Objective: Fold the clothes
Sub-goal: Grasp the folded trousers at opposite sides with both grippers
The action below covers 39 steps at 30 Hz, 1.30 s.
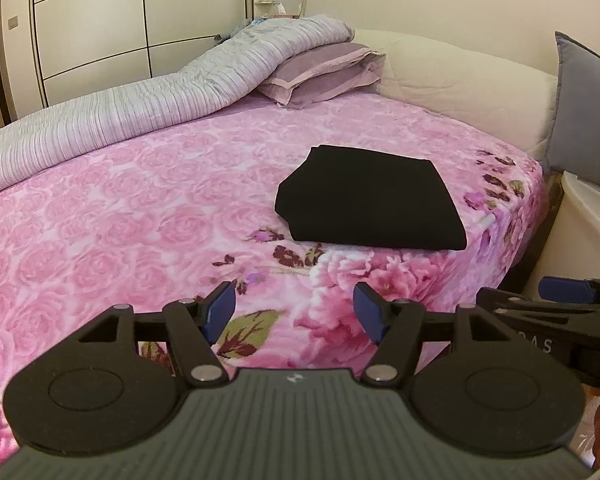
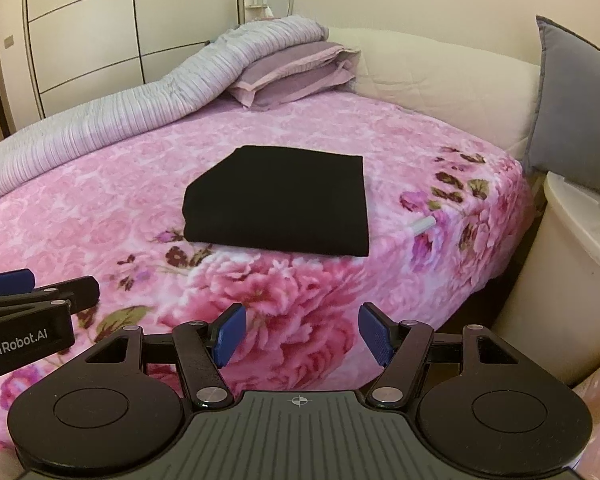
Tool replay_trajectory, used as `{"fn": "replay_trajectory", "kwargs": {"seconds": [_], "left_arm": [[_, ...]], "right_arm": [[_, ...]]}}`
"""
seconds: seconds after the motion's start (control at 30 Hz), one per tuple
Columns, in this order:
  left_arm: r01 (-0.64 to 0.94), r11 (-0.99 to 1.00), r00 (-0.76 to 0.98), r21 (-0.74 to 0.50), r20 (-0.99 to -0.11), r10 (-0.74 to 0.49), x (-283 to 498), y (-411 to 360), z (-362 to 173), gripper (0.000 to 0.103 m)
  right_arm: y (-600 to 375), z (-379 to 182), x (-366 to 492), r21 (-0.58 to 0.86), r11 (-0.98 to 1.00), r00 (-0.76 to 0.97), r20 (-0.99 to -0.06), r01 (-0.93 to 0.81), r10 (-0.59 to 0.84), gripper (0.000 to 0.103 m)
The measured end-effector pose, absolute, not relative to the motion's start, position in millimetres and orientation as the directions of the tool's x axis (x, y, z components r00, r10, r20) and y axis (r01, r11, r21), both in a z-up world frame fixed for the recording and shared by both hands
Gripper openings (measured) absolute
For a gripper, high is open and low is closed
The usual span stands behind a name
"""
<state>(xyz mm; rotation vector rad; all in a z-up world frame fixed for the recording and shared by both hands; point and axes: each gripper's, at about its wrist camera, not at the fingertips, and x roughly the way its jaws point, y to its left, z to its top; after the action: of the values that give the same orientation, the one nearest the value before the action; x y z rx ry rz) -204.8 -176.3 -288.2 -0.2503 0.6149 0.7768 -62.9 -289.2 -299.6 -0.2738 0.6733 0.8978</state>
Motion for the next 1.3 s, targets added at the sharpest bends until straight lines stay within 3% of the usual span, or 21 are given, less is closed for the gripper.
{"fn": "replay_trajectory", "kwargs": {"seconds": [0.3, 0.6, 0.83, 0.97, 1.1, 1.3], "left_arm": [[-0.719, 0.694, 0.547, 0.009, -0.610, 0.574, -196, -155, -289, 0.067], [-0.708, 0.694, 0.564, -0.133, -0.698, 0.441, -181, -70, -358, 0.067], [-0.574, 0.772, 0.686, -0.273, -0.675, 0.272, -142, 17, -384, 0.067], [-0.524, 0.781, 0.716, -0.341, -0.673, 0.187, -118, 59, -391, 0.066], [-0.537, 0.738, 0.709, -0.408, -0.692, 0.134, -109, 81, -386, 0.065], [-0.567, 0.647, 0.693, -0.510, -0.719, 0.040, -110, 99, -360, 0.064]], "right_arm": [[-271, -300, -52, 0.066, 0.605, 0.427, -0.648, -0.793, 0.631, 0.066], [-218, -357, -7, 0.101, 0.646, 0.393, -0.720, -0.756, 0.572, 0.066], [-216, -361, 72, 0.343, 0.666, 0.394, -0.596, -0.663, 0.700, 0.066], [-203, -344, 111, 0.348, 0.694, 0.457, -0.556, -0.631, 0.694, 0.066], [-180, -338, 139, 0.311, 0.756, 0.442, -0.660, -0.576, 0.608, 0.066], [-166, -325, 149, 0.363, 0.789, 0.327, -0.764, -0.495, 0.556, 0.066]]}}
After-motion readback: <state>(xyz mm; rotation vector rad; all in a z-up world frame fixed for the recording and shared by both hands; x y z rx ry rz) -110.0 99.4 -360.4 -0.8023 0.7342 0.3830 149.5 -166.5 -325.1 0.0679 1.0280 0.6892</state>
